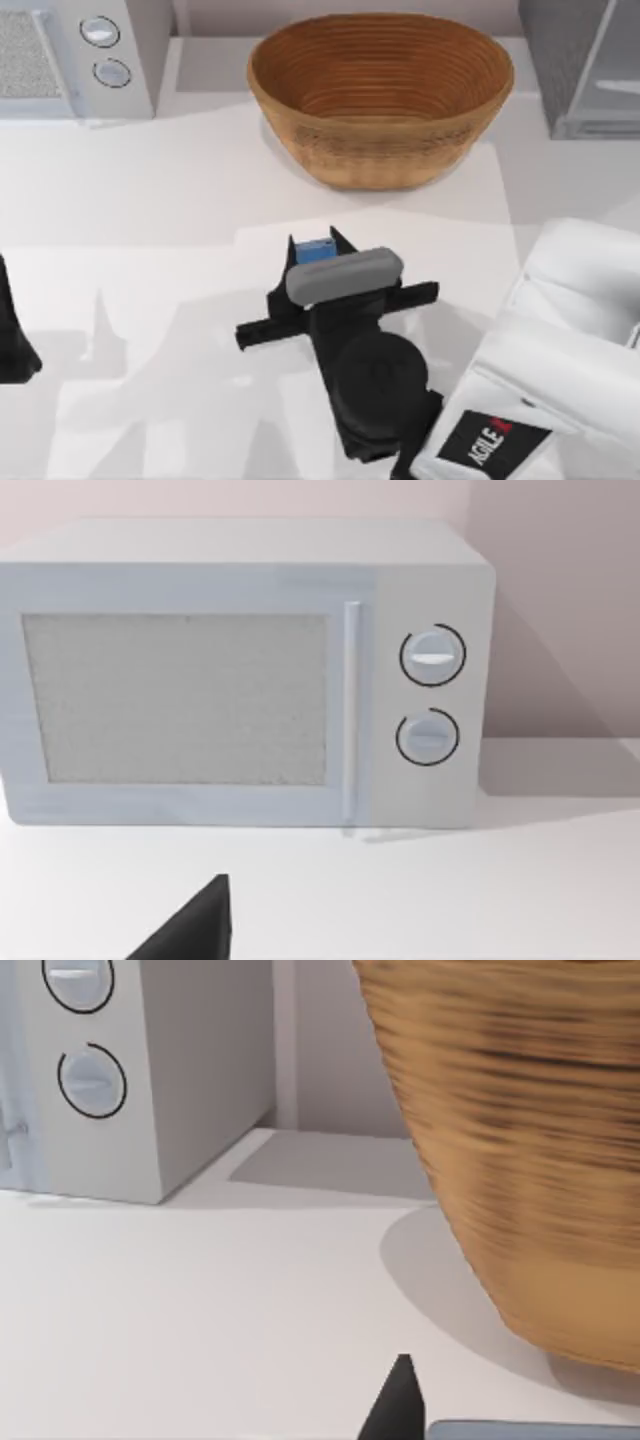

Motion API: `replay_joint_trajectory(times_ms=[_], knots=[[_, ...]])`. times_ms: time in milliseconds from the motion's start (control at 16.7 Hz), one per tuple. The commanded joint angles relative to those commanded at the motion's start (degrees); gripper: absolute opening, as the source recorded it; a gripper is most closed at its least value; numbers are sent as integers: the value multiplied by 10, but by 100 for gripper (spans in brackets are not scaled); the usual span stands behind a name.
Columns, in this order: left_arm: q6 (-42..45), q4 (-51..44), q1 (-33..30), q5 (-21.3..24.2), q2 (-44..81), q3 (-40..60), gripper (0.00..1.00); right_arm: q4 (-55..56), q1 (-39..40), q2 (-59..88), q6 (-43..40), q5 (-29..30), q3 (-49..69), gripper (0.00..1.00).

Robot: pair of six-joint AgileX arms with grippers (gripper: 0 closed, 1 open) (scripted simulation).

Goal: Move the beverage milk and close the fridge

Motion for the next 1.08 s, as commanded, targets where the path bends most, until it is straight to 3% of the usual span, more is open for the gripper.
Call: replay_joint_trajectory(times_ms=[180,420,780,1080], knots=[[0,0,0,0,0,0,100,-12,-16,-18,0,-20,-14,0],[0,0,0,0,0,0,100,-55,-104,-107,-1,-119,-63,0],[0,0,0,0,0,0,100,-117,-355,-258,-1,-224,-132,0],[0,0,0,0,0,0,100,-178,-525,-412,-2,-368,-203,0]])
